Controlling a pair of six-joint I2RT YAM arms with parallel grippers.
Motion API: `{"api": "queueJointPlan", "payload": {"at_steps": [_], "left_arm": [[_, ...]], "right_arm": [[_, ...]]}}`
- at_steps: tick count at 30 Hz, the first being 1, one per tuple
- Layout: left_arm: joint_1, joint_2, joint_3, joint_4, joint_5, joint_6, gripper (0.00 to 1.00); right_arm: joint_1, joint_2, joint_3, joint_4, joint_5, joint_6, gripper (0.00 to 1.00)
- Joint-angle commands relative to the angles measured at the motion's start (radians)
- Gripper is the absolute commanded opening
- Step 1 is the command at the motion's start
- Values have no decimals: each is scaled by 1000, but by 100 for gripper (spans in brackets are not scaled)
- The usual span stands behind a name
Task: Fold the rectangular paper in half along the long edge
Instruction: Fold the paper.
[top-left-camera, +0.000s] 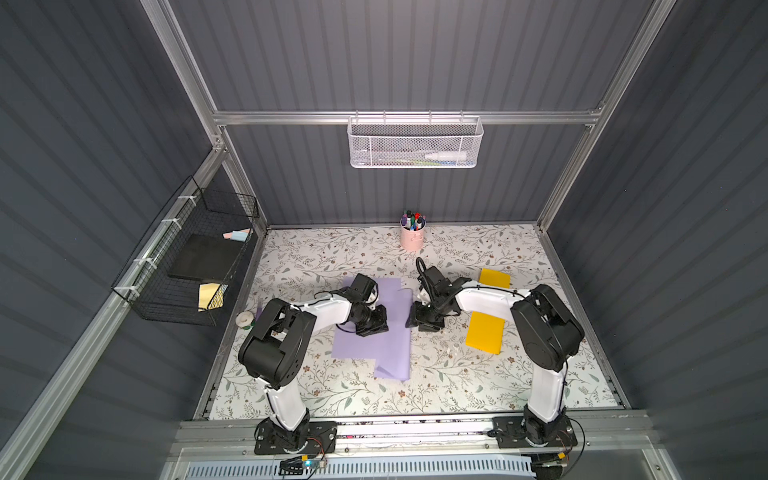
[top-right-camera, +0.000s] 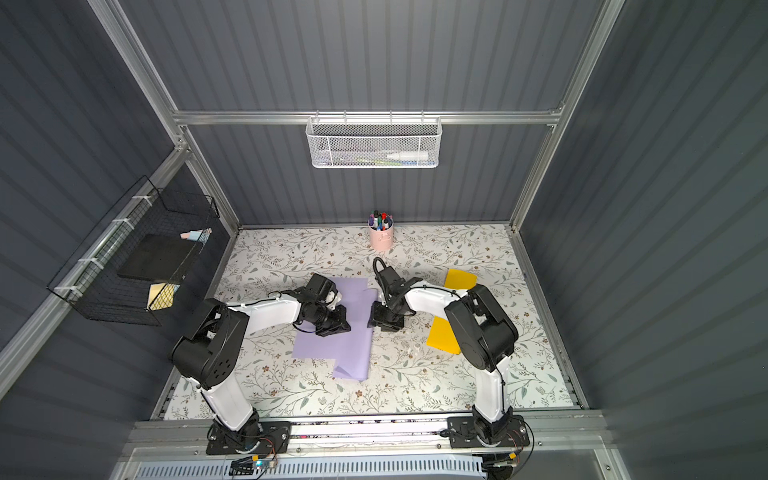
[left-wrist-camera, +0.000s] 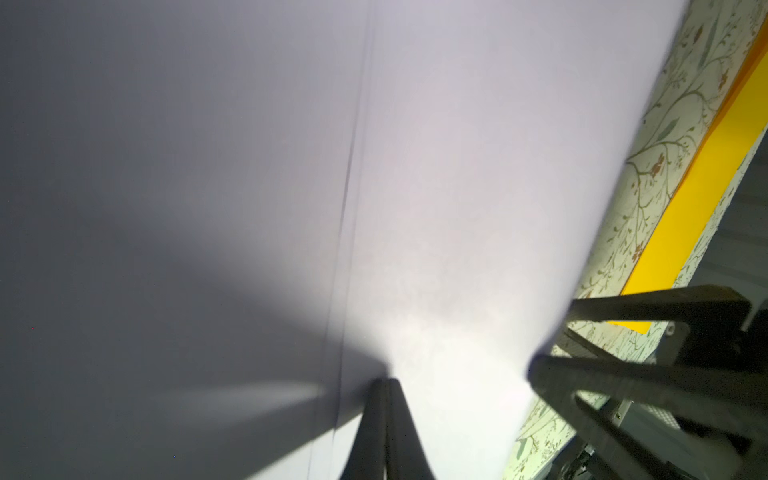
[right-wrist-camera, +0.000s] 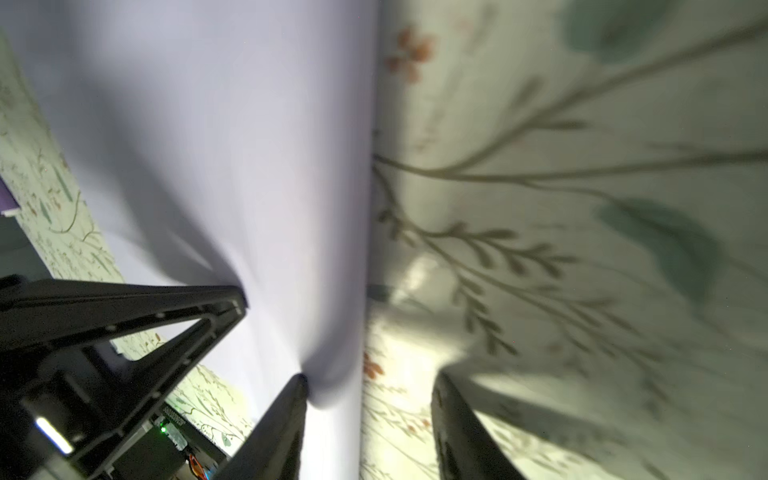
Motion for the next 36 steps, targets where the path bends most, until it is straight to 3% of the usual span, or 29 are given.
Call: {"api": "queueJointPlan", "payload": {"at_steps": [1, 6, 15, 26, 36], "left_arm": [[-5, 18, -6, -60, -41, 23, 6], [-6, 16, -5, -61, -42, 22, 6], [-6, 8, -4, -75, -47, 26, 6], [-6, 3, -3, -80, -50, 27, 6], [-6, 2, -1, -83, -53, 26, 6]], "right_arm": [[-13, -7, -56, -37, 8, -11, 40], [-14, 6, -91, 81, -86, 3, 27], [-18, -36, -88, 151, -148, -4, 13], [-18, -29, -89, 246, -240, 25, 9], [-19, -82, -74, 222, -243, 5, 9]]}}
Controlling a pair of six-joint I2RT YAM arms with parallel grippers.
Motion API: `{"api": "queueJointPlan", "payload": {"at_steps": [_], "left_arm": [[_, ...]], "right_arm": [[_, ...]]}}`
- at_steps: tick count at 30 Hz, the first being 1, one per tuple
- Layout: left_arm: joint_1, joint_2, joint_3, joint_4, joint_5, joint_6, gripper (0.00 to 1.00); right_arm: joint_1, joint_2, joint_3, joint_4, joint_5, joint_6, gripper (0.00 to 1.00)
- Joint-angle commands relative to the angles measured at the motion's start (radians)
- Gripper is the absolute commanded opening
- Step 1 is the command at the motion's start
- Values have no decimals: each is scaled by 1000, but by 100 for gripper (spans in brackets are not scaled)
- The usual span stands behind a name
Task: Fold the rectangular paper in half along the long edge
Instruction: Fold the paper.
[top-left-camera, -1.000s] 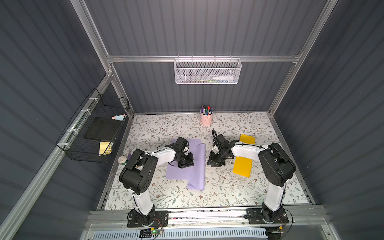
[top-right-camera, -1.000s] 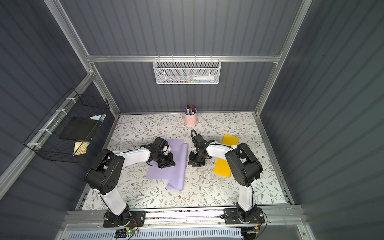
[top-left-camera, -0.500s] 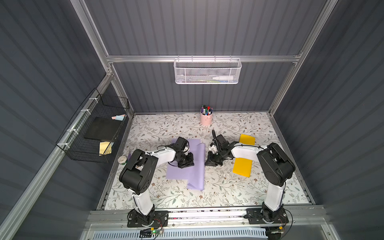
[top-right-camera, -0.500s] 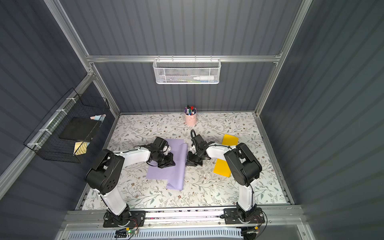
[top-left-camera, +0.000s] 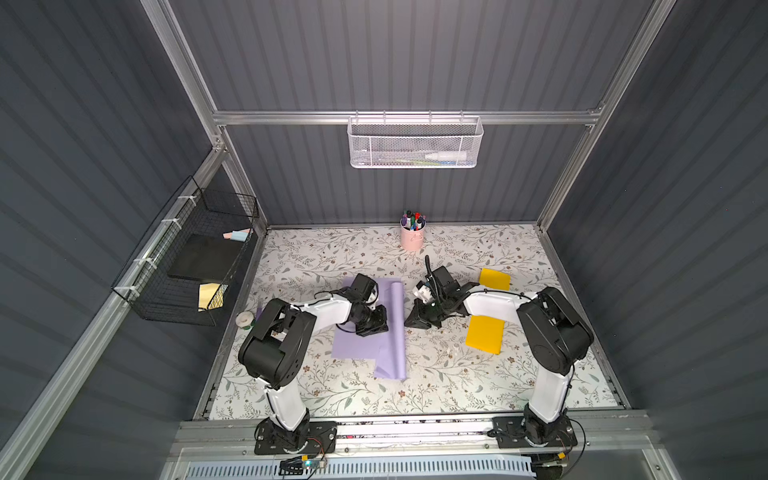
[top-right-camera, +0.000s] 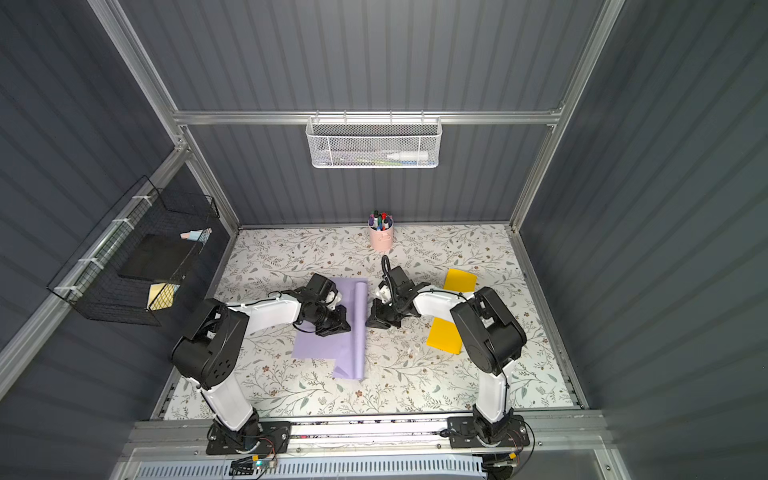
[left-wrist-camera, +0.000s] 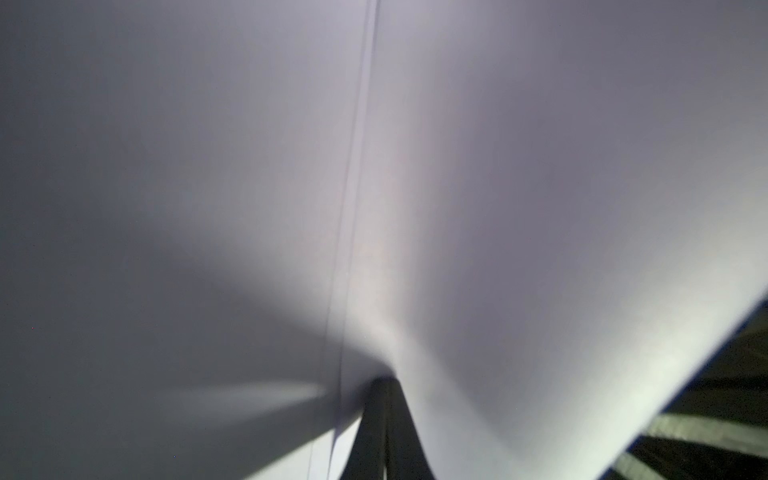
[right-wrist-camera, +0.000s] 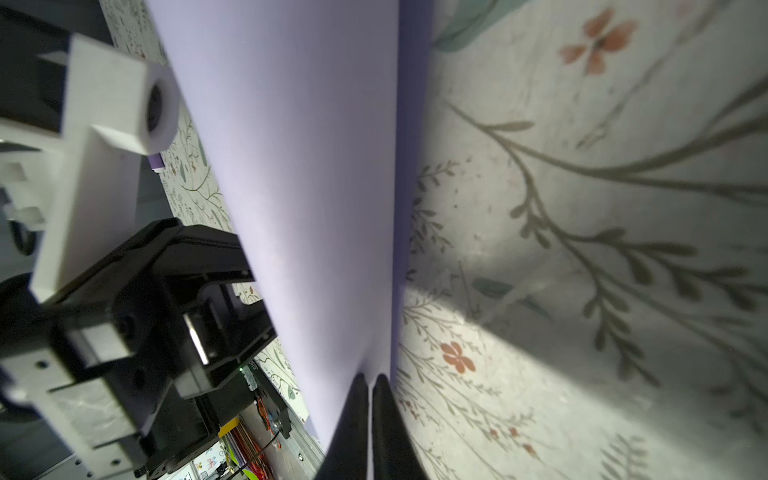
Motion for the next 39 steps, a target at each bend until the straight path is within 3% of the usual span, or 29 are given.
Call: {"api": "queueJointPlan", "payload": {"at_steps": [1, 28, 32, 39], "left_arm": [[-6, 3, -2, -78, -49, 23, 6], [-6, -1, 12, -90, -49, 26, 7], [-6, -25, 29, -96, -50, 23, 11], [-6, -118, 122, -142, -97, 36, 33]], "right_arm": [[1, -36, 6, -11, -12, -10, 9], [-20, 114, -47, 114, -70, 17, 8], [-19, 123, -61, 123, -69, 22, 7], [-21, 131, -78, 104, -44, 22, 7]]}}
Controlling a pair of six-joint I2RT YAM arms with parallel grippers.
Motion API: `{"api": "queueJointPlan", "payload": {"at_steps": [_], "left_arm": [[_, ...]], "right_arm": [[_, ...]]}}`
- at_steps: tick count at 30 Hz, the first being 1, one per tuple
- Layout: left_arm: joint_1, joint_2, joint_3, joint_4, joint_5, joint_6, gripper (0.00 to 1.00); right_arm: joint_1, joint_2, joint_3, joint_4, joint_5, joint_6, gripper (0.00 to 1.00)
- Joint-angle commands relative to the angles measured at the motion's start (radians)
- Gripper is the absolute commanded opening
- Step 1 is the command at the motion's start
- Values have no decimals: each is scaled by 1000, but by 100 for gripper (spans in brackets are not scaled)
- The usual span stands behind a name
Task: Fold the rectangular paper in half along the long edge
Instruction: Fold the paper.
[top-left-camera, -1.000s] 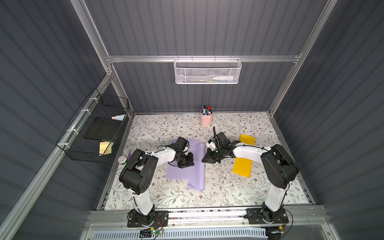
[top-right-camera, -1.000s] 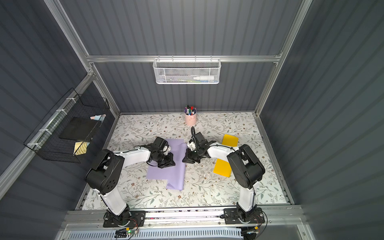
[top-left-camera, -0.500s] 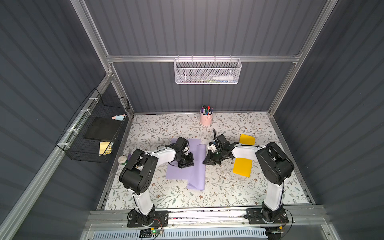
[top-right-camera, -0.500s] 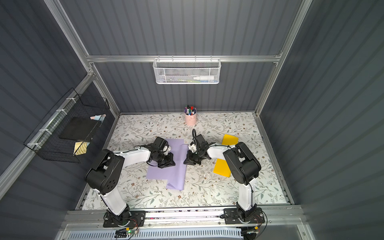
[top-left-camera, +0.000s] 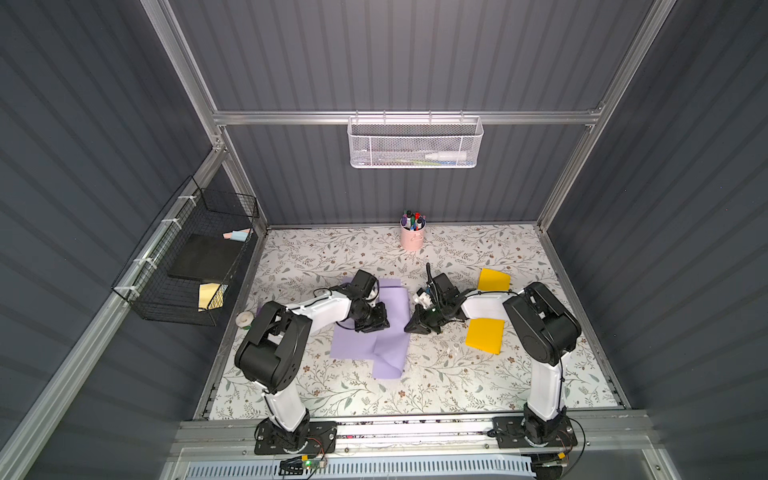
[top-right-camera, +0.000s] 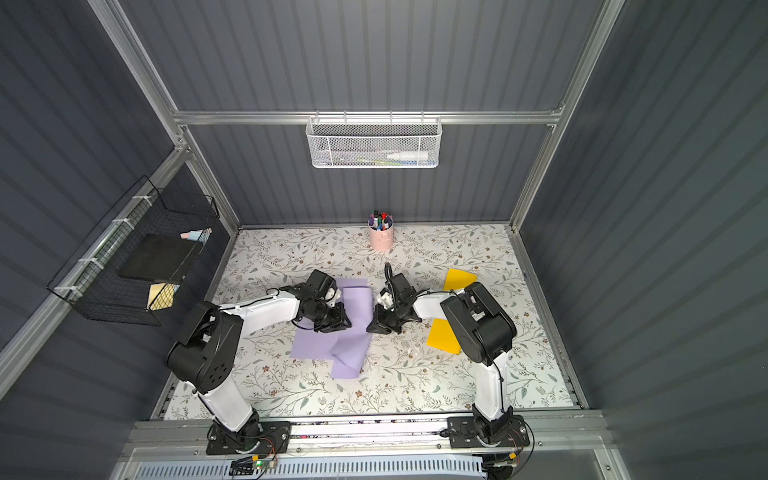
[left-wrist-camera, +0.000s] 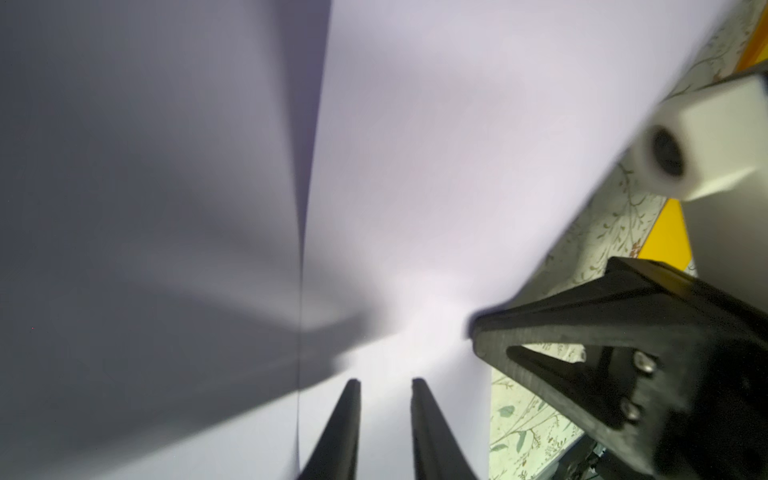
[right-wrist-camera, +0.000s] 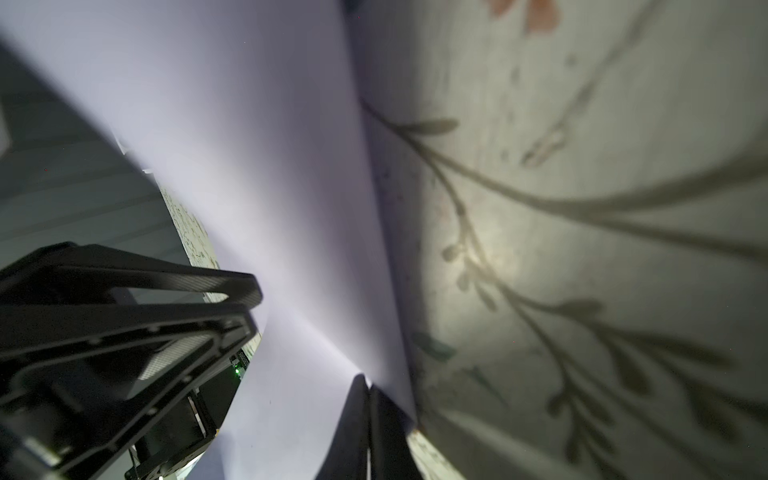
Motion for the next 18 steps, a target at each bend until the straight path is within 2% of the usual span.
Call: {"api": "queueJointPlan", "payload": {"at_steps": [1, 6, 9, 18], "left_arm": [[-5, -66, 70, -49, -41, 26, 34], [-6, -28, 87, -32, -26, 15, 33], [-13, -12, 72, 12, 9, -5, 28], [-51, 36, 2, 44, 8, -9, 18]], "right_arm": [[-1, 28, -20, -29, 24, 4, 7], [0, 33, -18, -39, 28, -3, 7], [0, 36, -18, -43, 30, -5, 7], [-13, 27, -55, 19, 19, 37, 7]]}}
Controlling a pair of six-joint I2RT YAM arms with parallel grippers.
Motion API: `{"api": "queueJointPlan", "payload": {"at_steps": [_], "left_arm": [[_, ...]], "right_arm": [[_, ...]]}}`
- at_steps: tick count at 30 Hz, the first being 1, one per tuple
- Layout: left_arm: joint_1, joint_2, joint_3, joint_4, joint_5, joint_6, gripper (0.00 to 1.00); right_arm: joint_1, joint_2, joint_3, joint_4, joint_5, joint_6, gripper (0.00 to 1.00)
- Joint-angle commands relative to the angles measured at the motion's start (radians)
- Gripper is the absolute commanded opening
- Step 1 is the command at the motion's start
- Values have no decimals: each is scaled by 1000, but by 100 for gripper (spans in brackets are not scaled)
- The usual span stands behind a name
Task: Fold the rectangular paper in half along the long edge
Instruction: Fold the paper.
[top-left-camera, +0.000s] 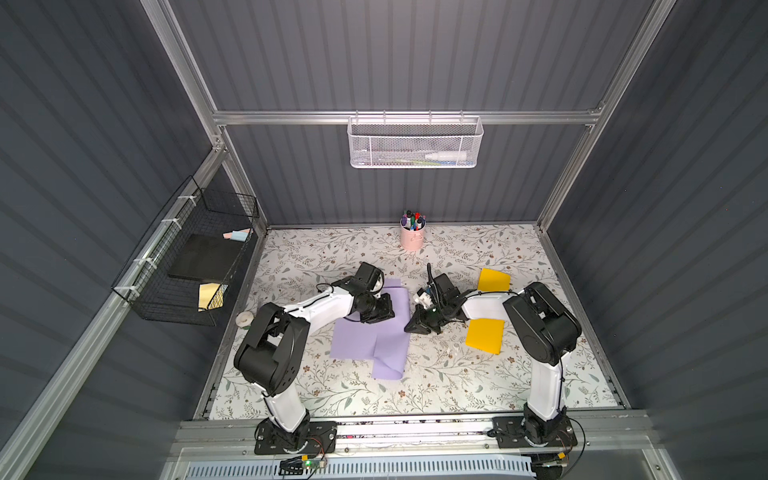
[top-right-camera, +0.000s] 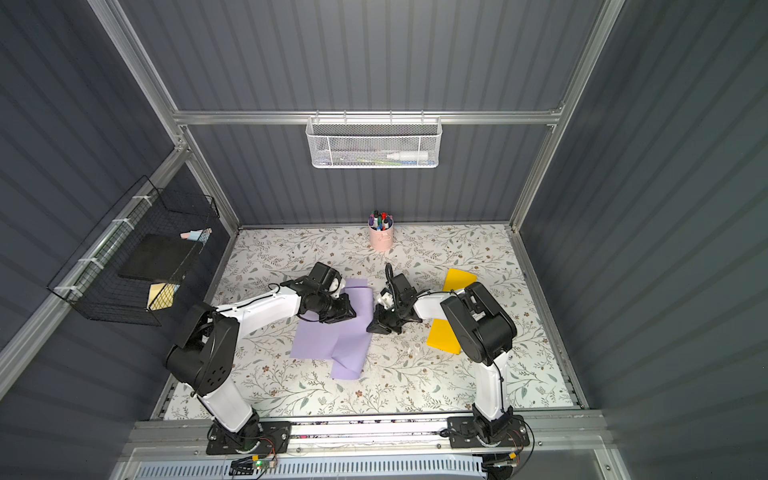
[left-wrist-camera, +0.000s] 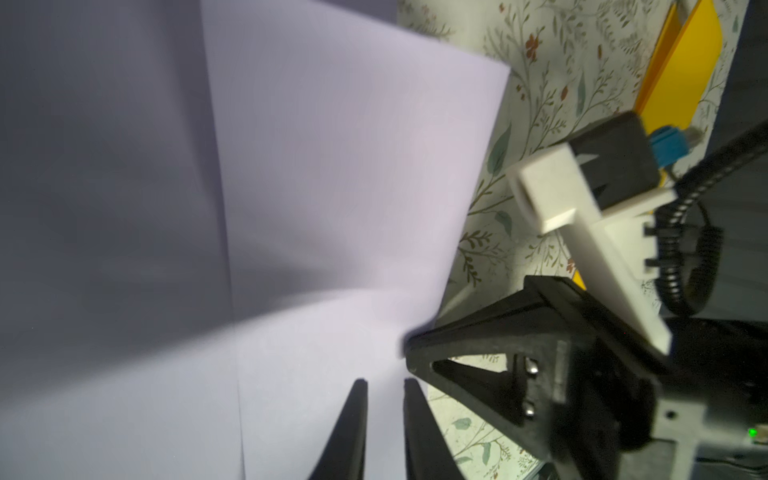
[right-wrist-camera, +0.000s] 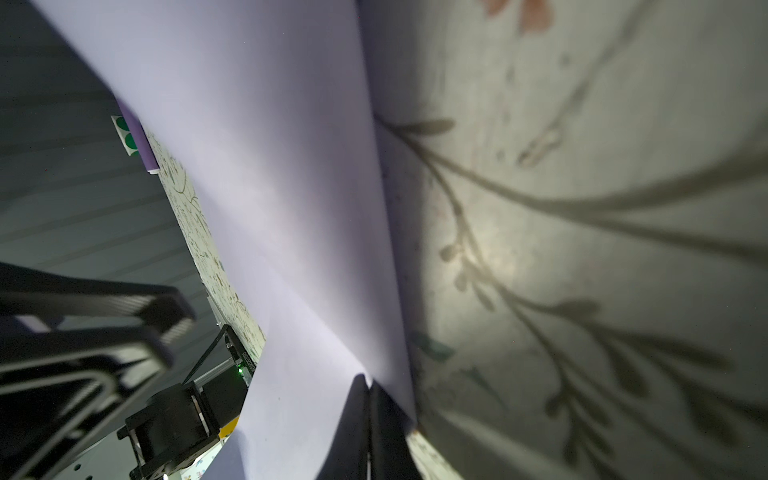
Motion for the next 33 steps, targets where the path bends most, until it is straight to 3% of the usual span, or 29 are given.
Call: {"api": "queueJointPlan", "payload": {"at_steps": [1, 10, 19, 26, 33], "left_arm": [[-13, 31, -44, 11, 14, -4, 17], [-23, 63, -123, 34, 18, -7, 7], [-23, 78, -158, 28, 13, 0, 2], [-23, 81, -152, 29, 13, 0, 2], [-23, 86, -146, 24, 11, 1, 2]], "right_arm": [[-8, 28, -36, -12, 28, 27, 6], [-34, 27, -53, -14, 42, 44, 5], [-201, -53, -169, -32, 28, 34, 0], [-88, -134, 37, -123, 7, -6, 0], [-30, 22, 171, -129, 8, 39, 0]]}}
